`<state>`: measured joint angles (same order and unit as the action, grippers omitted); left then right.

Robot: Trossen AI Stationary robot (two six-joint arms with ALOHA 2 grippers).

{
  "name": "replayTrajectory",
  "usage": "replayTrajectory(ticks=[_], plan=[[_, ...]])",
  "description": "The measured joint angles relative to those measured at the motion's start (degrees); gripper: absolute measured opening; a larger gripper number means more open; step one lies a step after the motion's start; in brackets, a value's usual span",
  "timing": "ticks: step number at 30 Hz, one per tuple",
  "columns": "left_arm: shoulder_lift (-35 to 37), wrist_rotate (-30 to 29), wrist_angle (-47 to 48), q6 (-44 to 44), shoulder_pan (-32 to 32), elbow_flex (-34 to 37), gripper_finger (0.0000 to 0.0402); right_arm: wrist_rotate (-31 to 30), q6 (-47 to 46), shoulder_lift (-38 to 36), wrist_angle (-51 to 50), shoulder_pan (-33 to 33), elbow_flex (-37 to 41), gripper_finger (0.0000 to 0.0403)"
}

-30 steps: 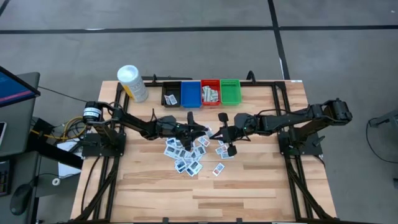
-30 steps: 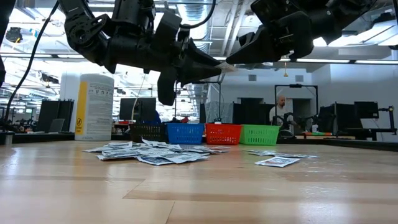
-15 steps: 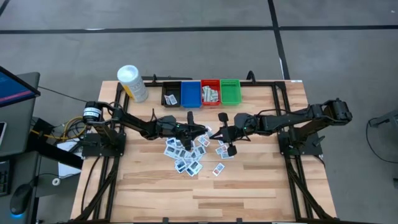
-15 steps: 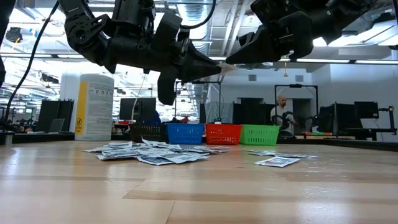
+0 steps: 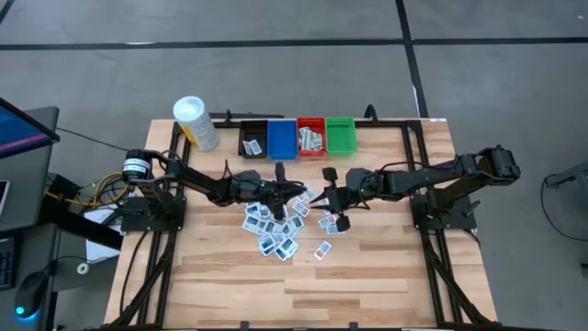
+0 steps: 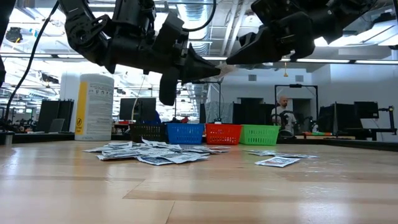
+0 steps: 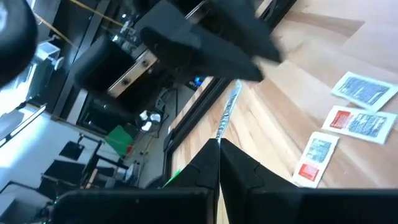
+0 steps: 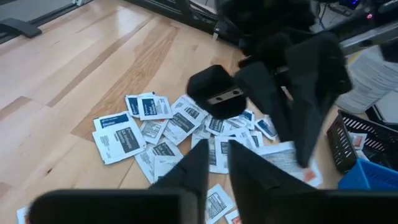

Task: Pick & Place First Aid Supplies
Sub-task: Put the orange ointment pack into the black bin

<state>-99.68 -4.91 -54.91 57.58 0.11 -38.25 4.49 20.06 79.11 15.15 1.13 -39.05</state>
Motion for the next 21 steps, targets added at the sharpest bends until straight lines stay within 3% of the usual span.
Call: replayTrajectory(ticks=[4, 13, 16, 21], plan=[[0.0, -1.1, 0.1, -0.8, 0.8, 0.6, 0.0006, 0.0, -0.5, 0.0, -1.3, 0.1, 0.0, 0.0098], [0.0, -9.3, 0.0, -17.5, 6.7, 0.6, 0.0008, 0.0, -5.4, 0.0, -4.3, 0.0, 0.0, 0.0158], [0.0, -16.8, 0.0, -21.6, 7.7, 0.6, 0.0007, 0.0, -6.5, 0.0, -5.0, 0.0, 0.0, 0.0164], [0.0, -38.0, 0.0, -22.6, 7.4, 0.6, 0.0013, 0.0, -6.6, 0.0, -6.4, -0.1, 0.0, 0.0165]])
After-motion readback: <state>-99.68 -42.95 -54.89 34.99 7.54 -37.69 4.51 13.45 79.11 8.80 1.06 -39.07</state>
